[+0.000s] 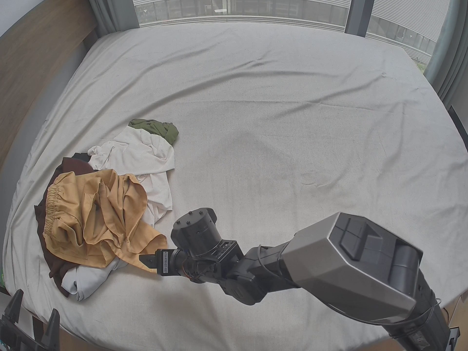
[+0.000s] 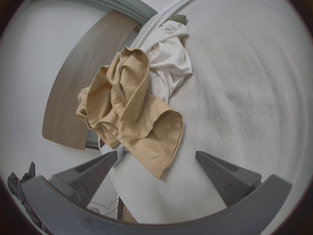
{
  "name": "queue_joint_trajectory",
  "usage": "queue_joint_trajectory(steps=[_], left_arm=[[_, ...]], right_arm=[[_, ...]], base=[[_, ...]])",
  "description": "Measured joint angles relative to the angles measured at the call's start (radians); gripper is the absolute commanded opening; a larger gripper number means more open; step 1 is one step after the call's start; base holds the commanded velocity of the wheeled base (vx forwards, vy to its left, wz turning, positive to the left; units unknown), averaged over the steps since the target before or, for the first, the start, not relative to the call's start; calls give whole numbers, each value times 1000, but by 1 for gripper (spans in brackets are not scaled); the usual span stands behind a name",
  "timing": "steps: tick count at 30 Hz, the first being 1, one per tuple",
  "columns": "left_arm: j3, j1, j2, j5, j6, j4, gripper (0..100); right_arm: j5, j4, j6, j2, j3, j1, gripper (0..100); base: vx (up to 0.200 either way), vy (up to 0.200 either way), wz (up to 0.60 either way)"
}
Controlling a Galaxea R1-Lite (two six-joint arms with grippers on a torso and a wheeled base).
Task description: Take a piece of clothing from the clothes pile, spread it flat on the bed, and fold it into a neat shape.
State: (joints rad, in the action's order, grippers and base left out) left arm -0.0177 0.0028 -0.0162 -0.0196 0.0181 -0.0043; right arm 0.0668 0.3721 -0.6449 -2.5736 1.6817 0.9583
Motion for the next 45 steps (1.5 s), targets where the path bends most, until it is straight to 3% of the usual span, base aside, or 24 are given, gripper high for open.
queue_joint_trajectory(steps=[18, 19, 35, 45], left_arm=[[0, 1, 0, -2, -1, 0, 100], [0, 1, 0, -1, -1, 0, 100], [0, 0, 0, 0, 1, 1, 100], [0, 1, 0, 0, 2, 0, 100]], right_arm=[[-22, -80, -85, -121, 201, 39, 100], [-28, -80, -87, -130, 213, 39, 0], [-86, -82, -93, -167, 248, 34, 0], [-118, -80, -92, -86, 120, 13, 0]], base=[[0, 0, 0], [0, 0, 0], [0, 0, 0], [0, 0, 0]])
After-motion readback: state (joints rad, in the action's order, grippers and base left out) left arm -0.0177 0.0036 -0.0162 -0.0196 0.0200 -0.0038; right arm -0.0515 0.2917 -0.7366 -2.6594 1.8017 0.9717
